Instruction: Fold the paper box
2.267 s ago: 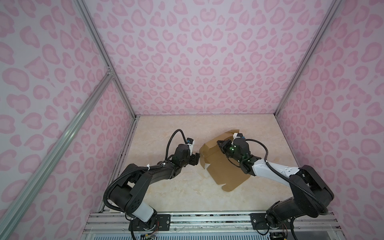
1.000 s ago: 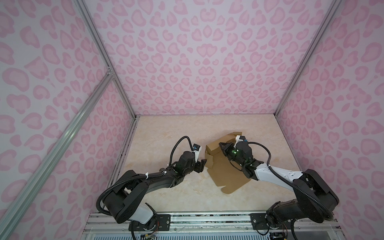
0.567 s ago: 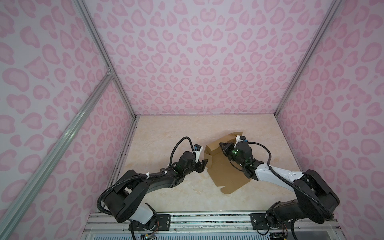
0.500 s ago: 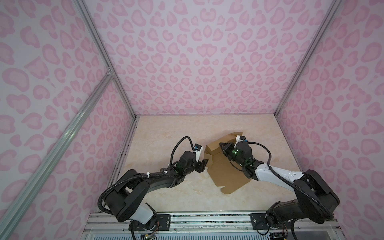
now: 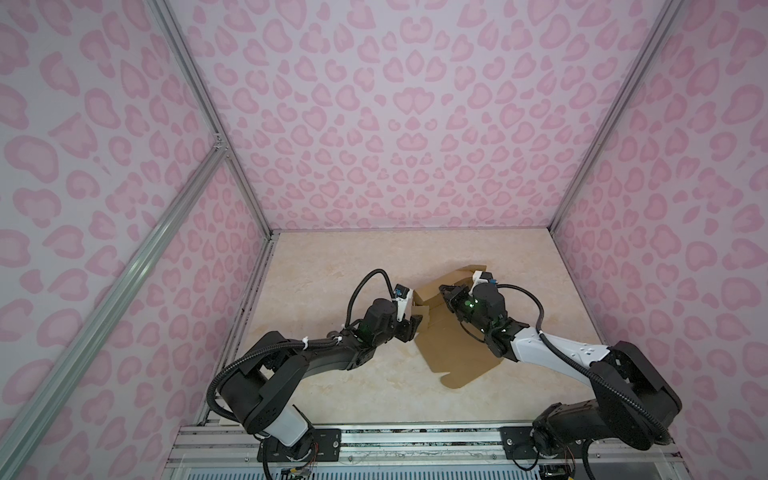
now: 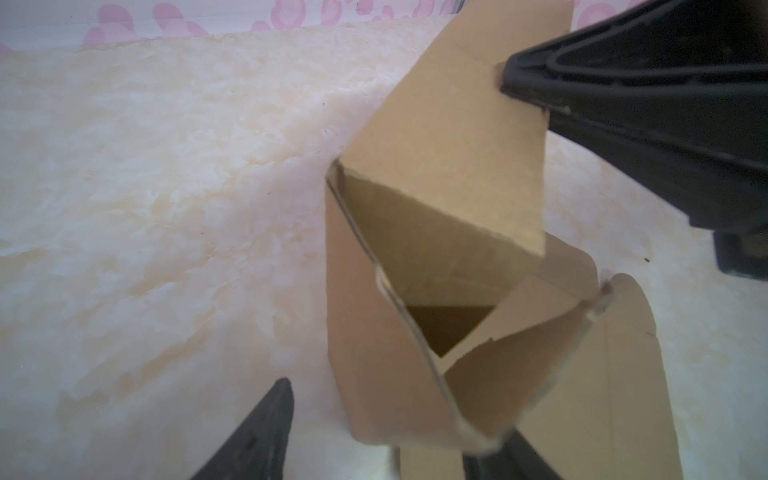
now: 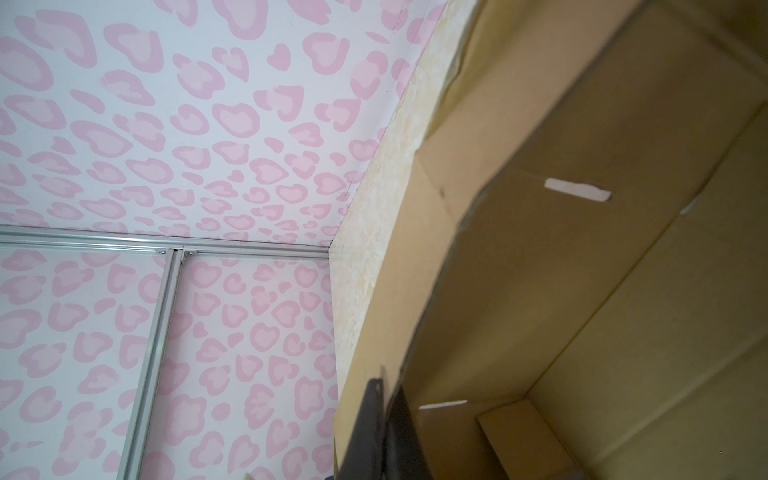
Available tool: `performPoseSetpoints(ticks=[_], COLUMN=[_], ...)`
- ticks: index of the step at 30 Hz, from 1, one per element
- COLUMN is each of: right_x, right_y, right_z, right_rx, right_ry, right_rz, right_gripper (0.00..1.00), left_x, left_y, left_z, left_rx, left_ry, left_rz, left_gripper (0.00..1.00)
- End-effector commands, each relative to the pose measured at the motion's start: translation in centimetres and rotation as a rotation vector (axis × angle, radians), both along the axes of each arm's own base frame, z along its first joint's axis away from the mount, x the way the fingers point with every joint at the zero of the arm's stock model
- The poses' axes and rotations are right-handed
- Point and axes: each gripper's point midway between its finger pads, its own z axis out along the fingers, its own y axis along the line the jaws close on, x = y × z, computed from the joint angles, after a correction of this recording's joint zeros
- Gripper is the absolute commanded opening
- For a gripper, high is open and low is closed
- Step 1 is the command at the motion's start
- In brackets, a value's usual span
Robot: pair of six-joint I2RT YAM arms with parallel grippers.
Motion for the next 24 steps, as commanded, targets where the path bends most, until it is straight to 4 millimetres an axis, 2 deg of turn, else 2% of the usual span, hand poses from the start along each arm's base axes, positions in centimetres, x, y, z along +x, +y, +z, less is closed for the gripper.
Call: performPoseSetpoints(ticks=[1,24], right_x=[-0.5,-1.8], right_y=[-0.5,-0.3], right_z=[-1.3,-0.6], right_rx=[-0.036,-0.042], right_ry=[0.037,0.039], right_rz=[-0.013,-0.038], right_gripper=[0.00,0.00], left_x=[0.8,1.4], left_y=[-0.5,-0.6], left_z=[1.0,0.8], left_rx=[-0.021,0.011], left_ry=[-0.040,-0.070], left_rz=[0.022,0.121], left_gripper=[0.65,0.58])
